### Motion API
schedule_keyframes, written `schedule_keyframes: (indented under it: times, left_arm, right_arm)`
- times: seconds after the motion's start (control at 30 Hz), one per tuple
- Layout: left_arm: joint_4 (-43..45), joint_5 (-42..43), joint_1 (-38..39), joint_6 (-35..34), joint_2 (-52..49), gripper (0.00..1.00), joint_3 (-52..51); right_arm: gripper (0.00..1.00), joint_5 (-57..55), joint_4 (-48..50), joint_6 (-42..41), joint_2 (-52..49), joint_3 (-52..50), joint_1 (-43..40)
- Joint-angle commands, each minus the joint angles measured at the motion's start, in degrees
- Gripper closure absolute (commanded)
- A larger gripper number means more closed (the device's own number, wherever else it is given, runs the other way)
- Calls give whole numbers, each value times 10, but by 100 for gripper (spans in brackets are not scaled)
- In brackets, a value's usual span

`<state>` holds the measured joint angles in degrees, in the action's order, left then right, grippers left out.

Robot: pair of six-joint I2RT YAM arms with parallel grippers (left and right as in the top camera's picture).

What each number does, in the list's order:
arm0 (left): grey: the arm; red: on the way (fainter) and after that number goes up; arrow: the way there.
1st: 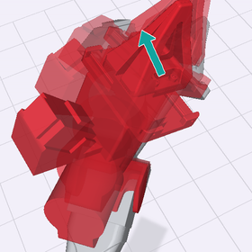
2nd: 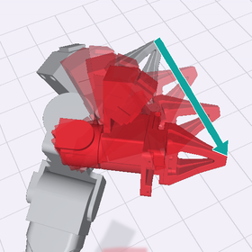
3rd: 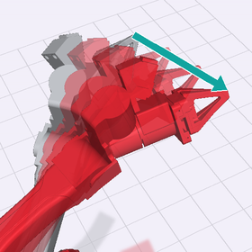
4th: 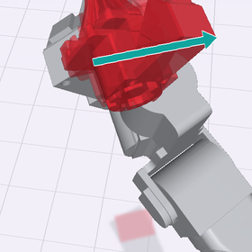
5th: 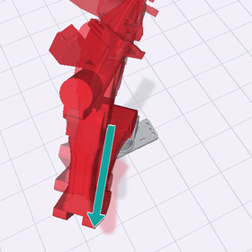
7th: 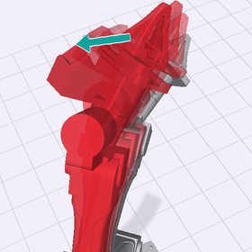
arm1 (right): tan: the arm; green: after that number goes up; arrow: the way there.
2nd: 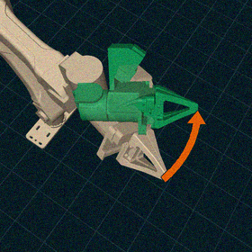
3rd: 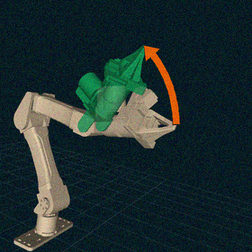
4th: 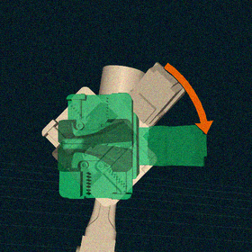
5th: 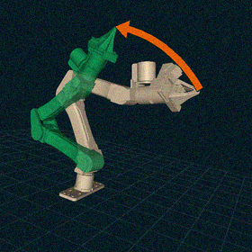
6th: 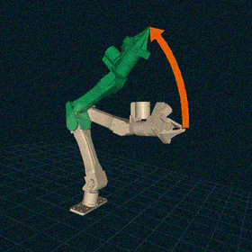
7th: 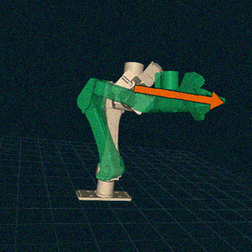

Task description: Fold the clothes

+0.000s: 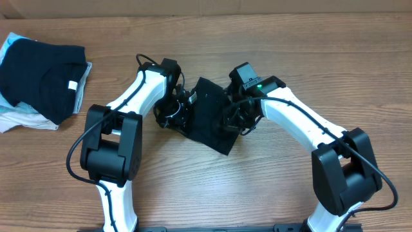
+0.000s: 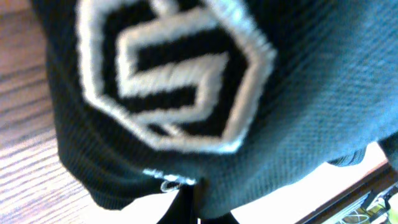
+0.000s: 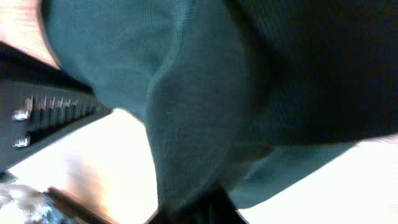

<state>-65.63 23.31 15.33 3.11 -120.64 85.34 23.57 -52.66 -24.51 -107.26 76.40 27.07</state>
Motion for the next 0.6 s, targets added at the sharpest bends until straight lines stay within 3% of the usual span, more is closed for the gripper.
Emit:
schedule_keyframes:
  times: [0.0, 0.27, 0.57]
  left_arm:
    - [-17, -2, -12, -5, 10, 96, 12]
    - [-55, -5, -70, -5, 11, 96, 44]
    - [-65, -3, -76, -3, 11, 96, 49]
  right_arm:
    - [96, -55, -32, -34, 5, -3, -9]
    - [96, -76, -127, -5, 5, -3, -21]
    - [85, -82, -181, -5, 5, -3, -19]
